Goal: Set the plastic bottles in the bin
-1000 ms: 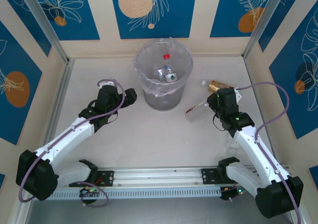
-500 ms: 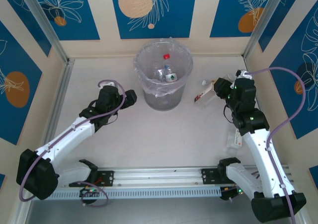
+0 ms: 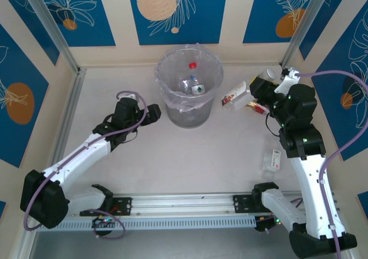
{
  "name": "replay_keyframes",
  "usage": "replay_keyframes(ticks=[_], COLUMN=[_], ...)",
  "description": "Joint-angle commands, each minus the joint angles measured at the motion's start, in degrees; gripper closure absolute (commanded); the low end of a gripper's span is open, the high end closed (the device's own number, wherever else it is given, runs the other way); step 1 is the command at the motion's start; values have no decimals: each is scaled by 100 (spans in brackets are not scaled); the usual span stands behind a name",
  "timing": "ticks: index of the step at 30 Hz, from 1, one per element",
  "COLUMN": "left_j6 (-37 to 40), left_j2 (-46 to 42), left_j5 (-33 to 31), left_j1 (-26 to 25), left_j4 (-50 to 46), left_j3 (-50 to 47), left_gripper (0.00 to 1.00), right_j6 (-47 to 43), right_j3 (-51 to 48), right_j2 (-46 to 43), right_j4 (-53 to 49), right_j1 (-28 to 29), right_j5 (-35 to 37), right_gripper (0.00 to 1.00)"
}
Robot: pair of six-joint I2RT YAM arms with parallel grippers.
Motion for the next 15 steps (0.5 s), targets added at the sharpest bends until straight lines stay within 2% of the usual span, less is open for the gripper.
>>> replay_keyframes(ticks=[1,9,15], left_j6=[105,149,132], left_j2=[18,-27,-78], left_j5=[138,86,108], left_j1=[45,45,47], left_j4=[151,60,-27], left_j3=[161,167,147], left_gripper=[1,1,1], right_j6=[20,966,1485], right_j3=[334,751,946], right_j2=[78,845,1619], right_j4=[437,1372,2138], right_j1=[-26,-26,23], right_j5=[-665,-2020,-2297], right_gripper=[100,100,100])
